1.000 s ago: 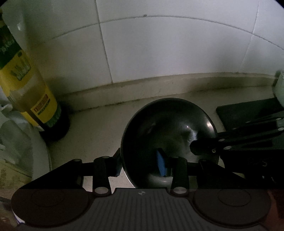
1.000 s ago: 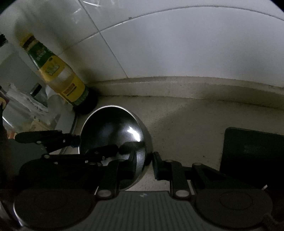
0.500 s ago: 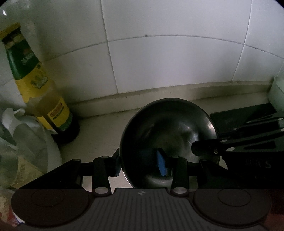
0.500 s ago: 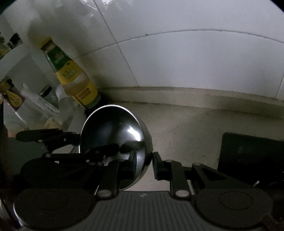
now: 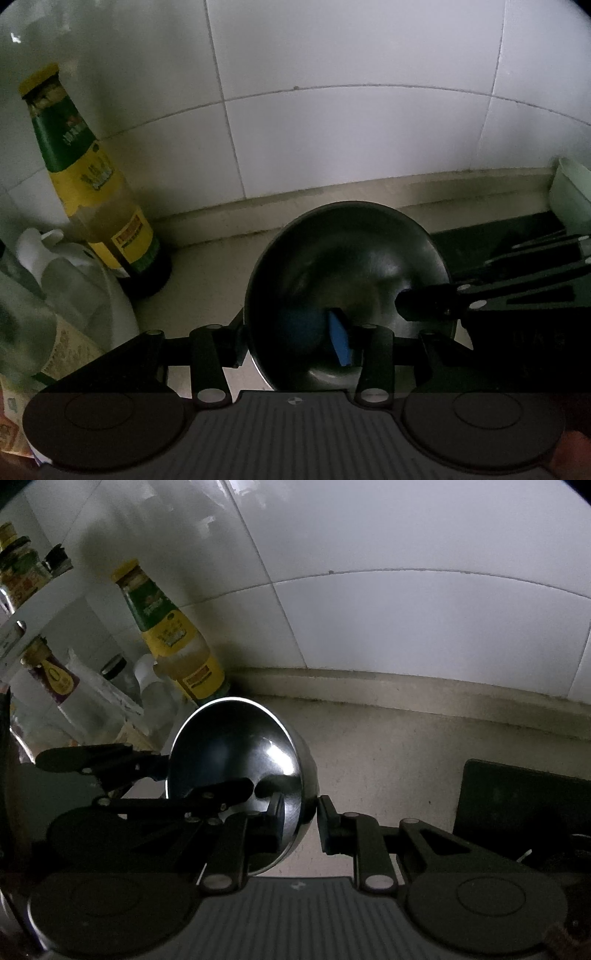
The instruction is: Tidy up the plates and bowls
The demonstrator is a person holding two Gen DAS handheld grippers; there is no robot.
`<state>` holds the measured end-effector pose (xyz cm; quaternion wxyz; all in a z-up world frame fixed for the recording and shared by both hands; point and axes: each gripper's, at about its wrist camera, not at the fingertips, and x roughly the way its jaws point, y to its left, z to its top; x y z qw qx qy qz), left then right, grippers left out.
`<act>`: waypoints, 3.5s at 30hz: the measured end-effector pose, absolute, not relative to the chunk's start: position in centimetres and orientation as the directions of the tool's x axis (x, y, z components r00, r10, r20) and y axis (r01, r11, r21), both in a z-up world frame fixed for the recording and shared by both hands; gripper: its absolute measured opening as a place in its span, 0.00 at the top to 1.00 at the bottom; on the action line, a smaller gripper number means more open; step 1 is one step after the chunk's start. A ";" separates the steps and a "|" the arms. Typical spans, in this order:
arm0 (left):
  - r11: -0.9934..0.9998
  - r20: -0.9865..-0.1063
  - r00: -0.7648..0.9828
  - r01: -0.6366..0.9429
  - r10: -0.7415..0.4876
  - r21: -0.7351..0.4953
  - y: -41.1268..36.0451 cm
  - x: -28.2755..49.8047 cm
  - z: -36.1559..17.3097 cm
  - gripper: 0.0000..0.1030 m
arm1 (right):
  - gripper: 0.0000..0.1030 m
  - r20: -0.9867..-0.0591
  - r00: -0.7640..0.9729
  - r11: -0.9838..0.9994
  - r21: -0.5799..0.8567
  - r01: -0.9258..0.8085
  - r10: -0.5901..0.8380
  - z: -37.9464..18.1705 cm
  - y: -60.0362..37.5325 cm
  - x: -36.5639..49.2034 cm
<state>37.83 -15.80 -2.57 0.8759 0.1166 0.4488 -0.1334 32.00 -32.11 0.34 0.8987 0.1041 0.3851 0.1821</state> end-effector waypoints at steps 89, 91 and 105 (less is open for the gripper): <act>0.901 -0.841 0.421 0.403 -0.341 -0.163 -13.0 42.3 -1.6 0.40 | 0.69 -0.694 0.579 0.885 0.453 -0.109 0.427 -0.9 -32.4 33.0; 0.901 -0.836 0.421 0.395 -0.353 -0.182 -12.8 42.8 -1.6 0.37 | 0.69 -0.692 0.615 0.906 0.412 -0.095 0.379 -1.1 -32.8 33.7; 0.863 -0.786 0.489 0.492 -0.379 -0.110 -10.6 36.3 -0.1 0.18 | 0.67 -0.622 0.711 0.925 0.365 -0.108 0.328 -0.6 -34.5 32.3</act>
